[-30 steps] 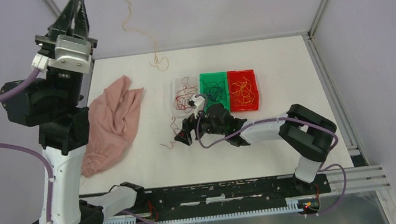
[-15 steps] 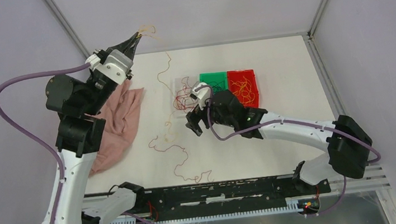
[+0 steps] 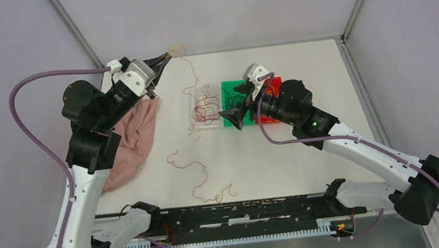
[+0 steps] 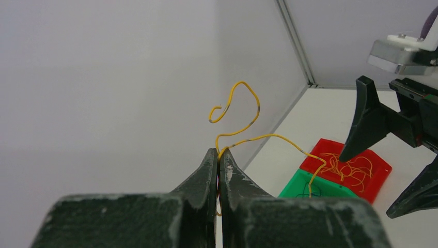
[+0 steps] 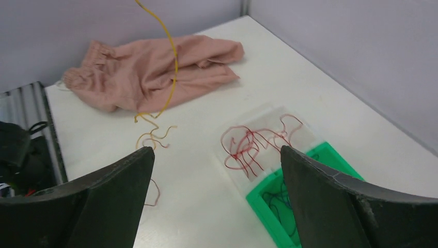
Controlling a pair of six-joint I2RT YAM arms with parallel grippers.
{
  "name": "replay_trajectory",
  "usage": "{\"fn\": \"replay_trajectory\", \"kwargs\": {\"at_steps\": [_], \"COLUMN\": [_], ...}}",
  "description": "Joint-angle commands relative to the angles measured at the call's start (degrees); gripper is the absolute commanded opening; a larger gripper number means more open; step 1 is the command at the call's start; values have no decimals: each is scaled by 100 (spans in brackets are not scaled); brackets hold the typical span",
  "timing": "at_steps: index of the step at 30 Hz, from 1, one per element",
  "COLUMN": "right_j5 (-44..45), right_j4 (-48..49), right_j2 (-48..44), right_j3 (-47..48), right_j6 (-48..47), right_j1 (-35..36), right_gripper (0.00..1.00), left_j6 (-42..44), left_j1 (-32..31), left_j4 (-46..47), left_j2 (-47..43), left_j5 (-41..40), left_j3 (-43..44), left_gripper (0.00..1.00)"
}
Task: Untangle the cables
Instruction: Place the cable in the bin.
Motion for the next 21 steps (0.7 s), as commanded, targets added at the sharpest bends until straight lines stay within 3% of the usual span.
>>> {"fn": "replay_trajectory", "kwargs": {"at_steps": [1,10,15,17,20,21], "right_j5": [-1480,-2723,-2638,-2454,-1939,-1783], "right_j4": [495,1801,1862,1617,1603,1683], "right_j2": [173,1230,1878,2101,2191,2183], "right_j3": [569,1033,1440,1614,1645,1605], "right_j6": [78,1477,2009,2008,2289,2455], "right_j1": [-28,-32,-37,-56,-230,-313], "right_gripper": [99,93,80,66,15,3], "left_j6": [-378,-396,-400,-440,-511,-529], "left_j1": [-23,-24,-24,-24,-29,-22], "left_j4": [17,22,21,20,13,7], "left_j2": [-7,-1,-38,-39,-105,-141], "left_j5": [223,242,248,242,250,248], "left_j3": [-6,-3,-49,-37,-85,-134], "left_gripper": [3,3,3,3,3,3]}}
